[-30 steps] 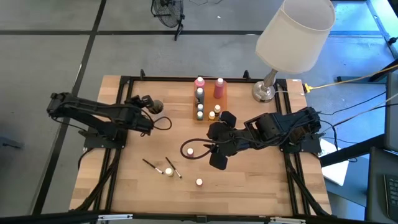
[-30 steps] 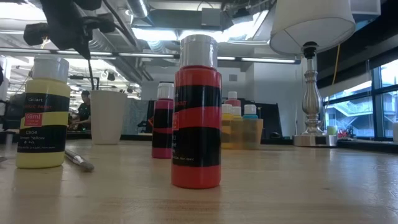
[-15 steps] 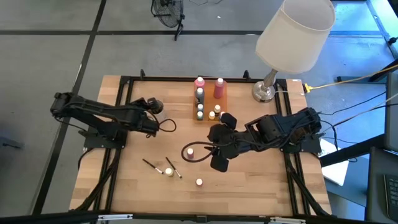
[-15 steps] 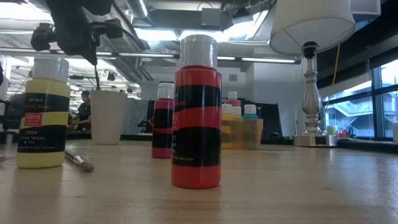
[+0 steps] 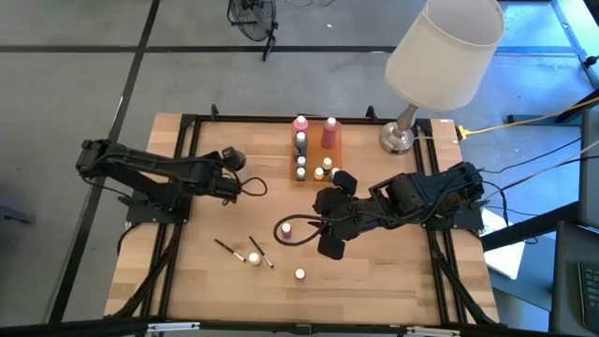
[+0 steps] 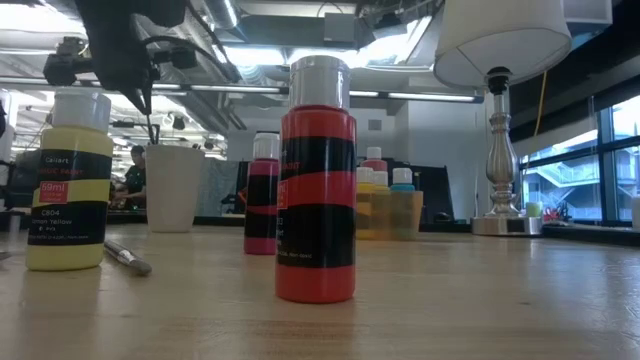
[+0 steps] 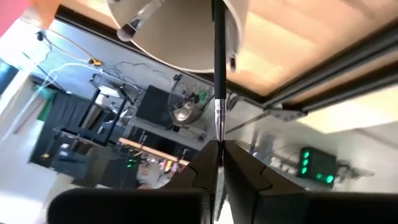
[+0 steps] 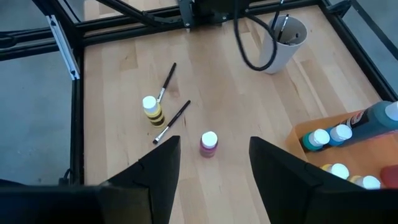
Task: Pick & Place Paint Supplies
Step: Put the top silver paint brush into the white cup, then put the small red paint bottle into the orange bin
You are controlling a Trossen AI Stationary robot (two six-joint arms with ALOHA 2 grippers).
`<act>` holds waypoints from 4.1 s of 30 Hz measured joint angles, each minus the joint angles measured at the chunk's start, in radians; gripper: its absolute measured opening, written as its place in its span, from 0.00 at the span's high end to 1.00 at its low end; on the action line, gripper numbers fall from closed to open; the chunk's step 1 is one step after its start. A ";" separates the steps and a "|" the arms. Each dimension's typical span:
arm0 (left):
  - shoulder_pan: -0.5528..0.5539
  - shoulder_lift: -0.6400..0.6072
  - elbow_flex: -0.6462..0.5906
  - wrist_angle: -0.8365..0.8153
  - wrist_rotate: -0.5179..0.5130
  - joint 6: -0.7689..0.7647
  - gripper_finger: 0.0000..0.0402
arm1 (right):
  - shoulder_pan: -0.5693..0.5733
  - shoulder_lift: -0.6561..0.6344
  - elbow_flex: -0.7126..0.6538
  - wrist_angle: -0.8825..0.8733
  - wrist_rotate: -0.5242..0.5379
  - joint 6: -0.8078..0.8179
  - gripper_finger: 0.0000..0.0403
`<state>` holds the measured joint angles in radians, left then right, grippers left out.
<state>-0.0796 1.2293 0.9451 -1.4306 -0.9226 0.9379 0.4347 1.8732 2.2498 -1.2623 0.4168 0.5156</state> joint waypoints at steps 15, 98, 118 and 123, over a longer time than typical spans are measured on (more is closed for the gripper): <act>0.074 0.000 0.000 0.099 0.086 0.008 0.86 | -0.002 0.000 0.000 -0.023 0.001 -0.007 0.51; -0.905 0.172 0.471 0.409 -0.210 -2.104 0.41 | 0.038 0.315 0.000 0.010 -0.417 0.501 0.51; -1.171 0.070 0.471 0.395 -0.557 -2.185 0.41 | 0.032 0.419 0.000 0.077 -0.455 0.578 0.51; -1.184 0.070 0.471 0.396 -0.558 -2.184 0.41 | 0.031 0.429 0.000 0.047 -0.455 0.619 0.51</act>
<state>-1.2635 1.2995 1.4158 -1.0351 -1.4807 -1.2461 0.4656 2.3022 2.2495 -1.2150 -0.0380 1.1350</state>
